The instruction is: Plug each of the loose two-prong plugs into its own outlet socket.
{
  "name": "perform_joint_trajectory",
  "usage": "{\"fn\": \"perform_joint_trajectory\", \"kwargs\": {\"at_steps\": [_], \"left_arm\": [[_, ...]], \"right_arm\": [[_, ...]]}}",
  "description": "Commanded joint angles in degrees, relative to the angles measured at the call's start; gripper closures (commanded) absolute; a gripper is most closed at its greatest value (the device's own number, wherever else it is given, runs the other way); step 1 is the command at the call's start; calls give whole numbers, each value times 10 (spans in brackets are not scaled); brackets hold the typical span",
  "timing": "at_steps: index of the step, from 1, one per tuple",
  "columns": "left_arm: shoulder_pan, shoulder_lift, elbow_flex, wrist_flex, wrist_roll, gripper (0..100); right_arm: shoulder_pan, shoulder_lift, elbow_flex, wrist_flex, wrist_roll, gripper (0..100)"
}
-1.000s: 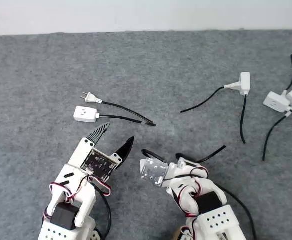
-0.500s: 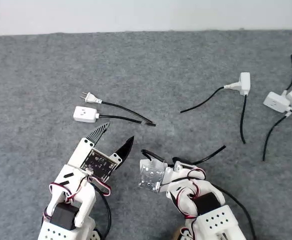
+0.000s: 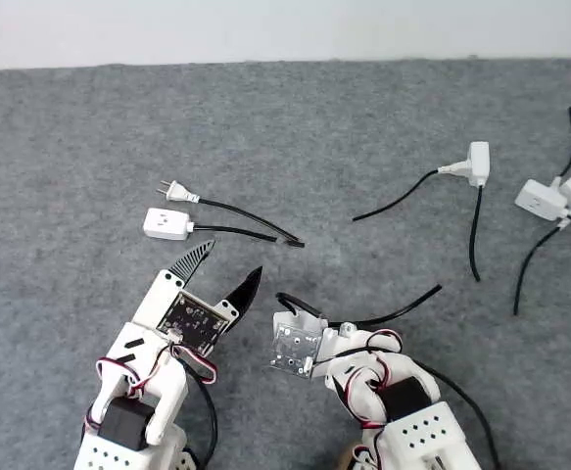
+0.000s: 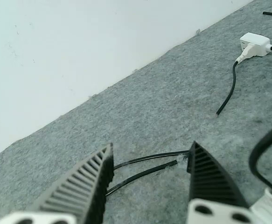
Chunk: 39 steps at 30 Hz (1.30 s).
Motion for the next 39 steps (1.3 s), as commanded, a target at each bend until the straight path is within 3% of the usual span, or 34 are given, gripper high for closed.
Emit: {"fn": "perform_joint_trajectory", "kwargs": {"at_steps": [1, 3, 6, 11, 13, 23, 26, 33, 39], "left_arm": [[4, -2, -7, -14, 1, 750], [4, -2, -7, -14, 1, 750], [4, -2, -7, -14, 1, 750], [4, -2, -7, -14, 1, 750], [4, -2, -7, -14, 1, 750], [4, -2, -6, -14, 0, 750], [4, -2, -6, -14, -12, 750], [4, -2, -6, -14, -12, 750], [4, -2, -6, -14, -12, 750]], "right_arm": [[-5, -6, -6, -13, 4, 990], [3, -6, -17, -12, -11, 990], [51, 0, -67, -7, -93, 971], [70, 7, -186, 105, -156, 776], [69, 32, -244, 145, -177, 745], [65, 405, -459, 189, -217, 768], [33, 488, -478, 193, -217, 768], [-58, 531, -479, 190, -214, 768], [-65, 538, -457, 144, -212, 768]]}}
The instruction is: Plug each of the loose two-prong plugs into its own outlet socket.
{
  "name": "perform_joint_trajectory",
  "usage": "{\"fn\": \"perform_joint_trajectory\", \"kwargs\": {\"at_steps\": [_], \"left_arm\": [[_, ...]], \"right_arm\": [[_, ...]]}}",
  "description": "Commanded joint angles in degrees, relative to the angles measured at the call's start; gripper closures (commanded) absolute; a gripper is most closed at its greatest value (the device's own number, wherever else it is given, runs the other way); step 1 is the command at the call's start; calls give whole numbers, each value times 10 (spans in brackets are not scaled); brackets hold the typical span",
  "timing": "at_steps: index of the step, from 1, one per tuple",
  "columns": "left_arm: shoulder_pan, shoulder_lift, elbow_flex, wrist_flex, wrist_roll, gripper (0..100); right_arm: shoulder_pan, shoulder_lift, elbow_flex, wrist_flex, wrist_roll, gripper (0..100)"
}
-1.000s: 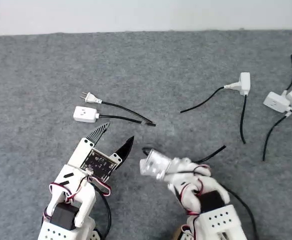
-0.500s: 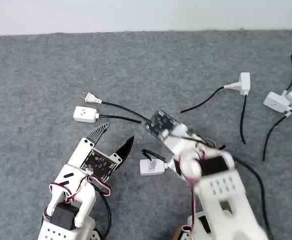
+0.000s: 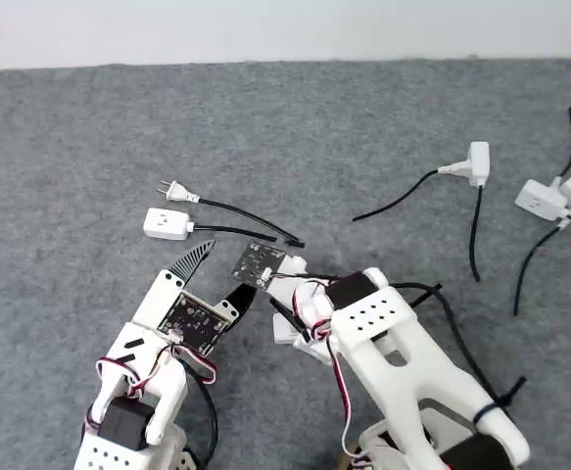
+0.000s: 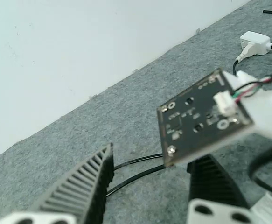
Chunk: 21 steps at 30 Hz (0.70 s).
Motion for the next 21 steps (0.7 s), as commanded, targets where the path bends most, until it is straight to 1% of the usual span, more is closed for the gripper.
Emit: {"fn": "perform_joint_trajectory", "kwargs": {"at_steps": [1, 7, 9, 16, 19, 21], "left_arm": [[4, -2, -6, -14, -7, 750], [4, -2, -6, -14, -7, 750], [4, -2, -6, -14, -7, 750], [4, -2, -6, -14, -7, 750], [4, -2, -6, -14, -7, 750], [4, -2, -6, -14, -7, 750]], "right_arm": [[-6, 0, -4, -26, 0, 768], [-6, 0, 44, -76, 6, 768], [-6, 1, 53, -85, 18, 768], [-6, 6, 56, -93, 22, 768], [7, 49, 52, -116, 41, 768], [19, 86, 22, -104, 43, 768]]}}
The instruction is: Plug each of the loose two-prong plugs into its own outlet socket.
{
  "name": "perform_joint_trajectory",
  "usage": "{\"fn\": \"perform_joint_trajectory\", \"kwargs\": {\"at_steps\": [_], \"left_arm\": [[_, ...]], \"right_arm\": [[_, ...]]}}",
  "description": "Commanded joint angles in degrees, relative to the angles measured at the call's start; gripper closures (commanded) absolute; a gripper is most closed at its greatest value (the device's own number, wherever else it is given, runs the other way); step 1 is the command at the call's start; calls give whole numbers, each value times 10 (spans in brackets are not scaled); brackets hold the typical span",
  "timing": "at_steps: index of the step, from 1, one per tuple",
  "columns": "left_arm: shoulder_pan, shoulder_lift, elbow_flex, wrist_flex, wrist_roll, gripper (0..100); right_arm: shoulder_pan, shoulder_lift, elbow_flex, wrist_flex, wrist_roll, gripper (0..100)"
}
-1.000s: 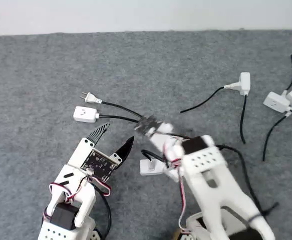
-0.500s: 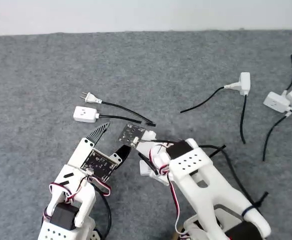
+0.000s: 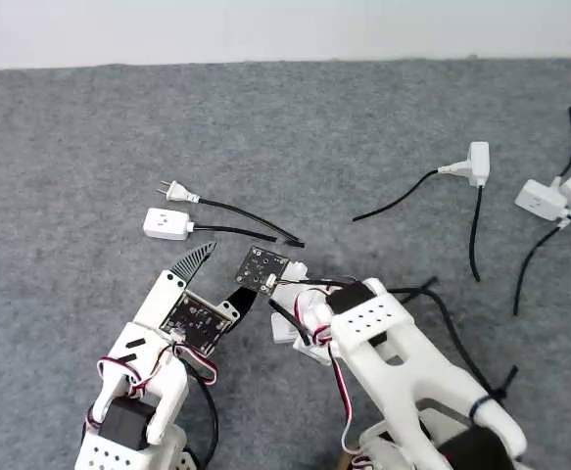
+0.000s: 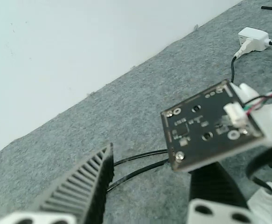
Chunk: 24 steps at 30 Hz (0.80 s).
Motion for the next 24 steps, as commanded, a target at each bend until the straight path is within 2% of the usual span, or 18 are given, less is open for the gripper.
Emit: {"fn": "perform_joint_trajectory", "kwargs": {"at_steps": [1, 7, 11, 12, 16, 19, 24], "left_arm": [[4, -2, -7, -14, -7, 750], [4, -2, -7, -14, -7, 750], [4, -2, -7, -14, -7, 750], [4, -2, -7, -14, -7, 750], [4, -2, -7, -14, -7, 750], [4, -2, -7, -14, -7, 750], [4, -2, -7, -14, -7, 750]], "right_arm": [[13, 66, -55, 19, 16, 768], [8, 134, -105, 44, 18, 781], [8, 138, -108, 33, 60, 965], [8, 138, -106, 27, 66, 975], [7, 141, -105, 19, 72, 979], [-1, 141, -91, 18, 127, 987], [0, 141, -86, 17, 127, 988]]}}
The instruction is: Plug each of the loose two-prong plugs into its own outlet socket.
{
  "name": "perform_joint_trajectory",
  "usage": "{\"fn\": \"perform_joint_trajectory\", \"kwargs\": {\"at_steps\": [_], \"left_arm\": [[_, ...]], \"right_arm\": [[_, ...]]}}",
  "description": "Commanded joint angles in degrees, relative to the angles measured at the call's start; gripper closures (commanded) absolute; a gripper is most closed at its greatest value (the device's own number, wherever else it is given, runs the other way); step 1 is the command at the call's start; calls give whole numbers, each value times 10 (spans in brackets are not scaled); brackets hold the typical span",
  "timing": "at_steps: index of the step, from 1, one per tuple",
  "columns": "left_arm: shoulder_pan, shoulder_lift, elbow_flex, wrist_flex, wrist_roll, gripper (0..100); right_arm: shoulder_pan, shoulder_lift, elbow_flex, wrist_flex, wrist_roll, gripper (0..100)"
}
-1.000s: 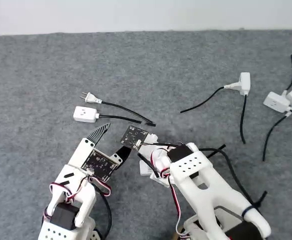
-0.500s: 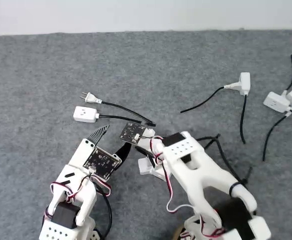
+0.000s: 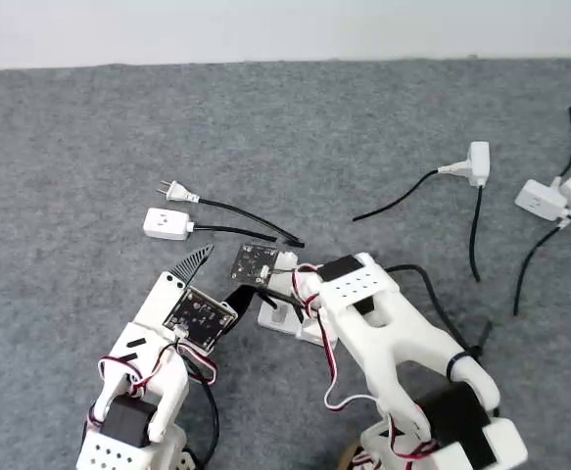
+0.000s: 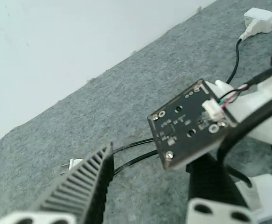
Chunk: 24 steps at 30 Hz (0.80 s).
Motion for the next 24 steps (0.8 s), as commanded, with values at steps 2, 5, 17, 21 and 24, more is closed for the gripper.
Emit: {"fn": "perform_joint_trajectory", "kwargs": {"at_steps": [2, 5, 17, 21, 24], "left_arm": [[8, -4, -17, -17, -6, 750], [8, -4, -17, -17, -6, 750], [8, -4, -17, -17, -6, 750], [8, -4, -17, -17, -6, 750], [8, -4, -17, -17, -6, 750]], "right_arm": [[-14, 10, 12, -1, 16, 988], [-6, 6, 12, 0, 16, 988], [148, 4, -11, 1, 52, 988], [218, 4, -46, 14, 83, 988], [265, 4, -77, 29, 96, 988]]}}
